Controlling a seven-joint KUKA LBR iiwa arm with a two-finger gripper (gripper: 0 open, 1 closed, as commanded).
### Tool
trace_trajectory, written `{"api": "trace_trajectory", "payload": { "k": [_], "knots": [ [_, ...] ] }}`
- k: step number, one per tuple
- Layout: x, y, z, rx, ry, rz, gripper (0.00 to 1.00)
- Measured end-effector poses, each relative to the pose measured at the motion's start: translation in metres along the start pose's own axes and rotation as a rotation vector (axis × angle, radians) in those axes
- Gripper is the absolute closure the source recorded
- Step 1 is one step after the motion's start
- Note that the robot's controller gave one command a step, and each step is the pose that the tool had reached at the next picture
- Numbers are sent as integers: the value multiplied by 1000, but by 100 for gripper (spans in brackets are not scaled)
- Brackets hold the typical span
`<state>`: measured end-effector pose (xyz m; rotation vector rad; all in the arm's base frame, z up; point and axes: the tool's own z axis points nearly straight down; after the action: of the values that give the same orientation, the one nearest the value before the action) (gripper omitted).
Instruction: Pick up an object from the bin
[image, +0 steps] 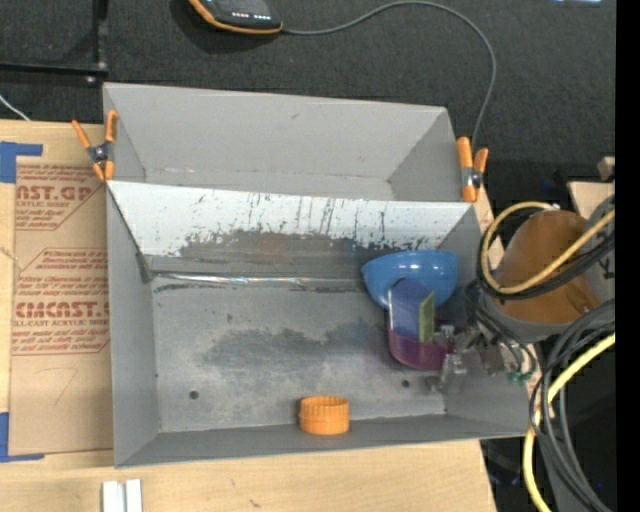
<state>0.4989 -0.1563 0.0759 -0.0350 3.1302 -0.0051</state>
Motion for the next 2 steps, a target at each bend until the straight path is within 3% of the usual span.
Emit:
{"api": "trace_trajectory", "payload": {
  "k": [2],
  "knots": [
    [-1, 0, -3, 0, -3, 0, 100]
  ]
}}
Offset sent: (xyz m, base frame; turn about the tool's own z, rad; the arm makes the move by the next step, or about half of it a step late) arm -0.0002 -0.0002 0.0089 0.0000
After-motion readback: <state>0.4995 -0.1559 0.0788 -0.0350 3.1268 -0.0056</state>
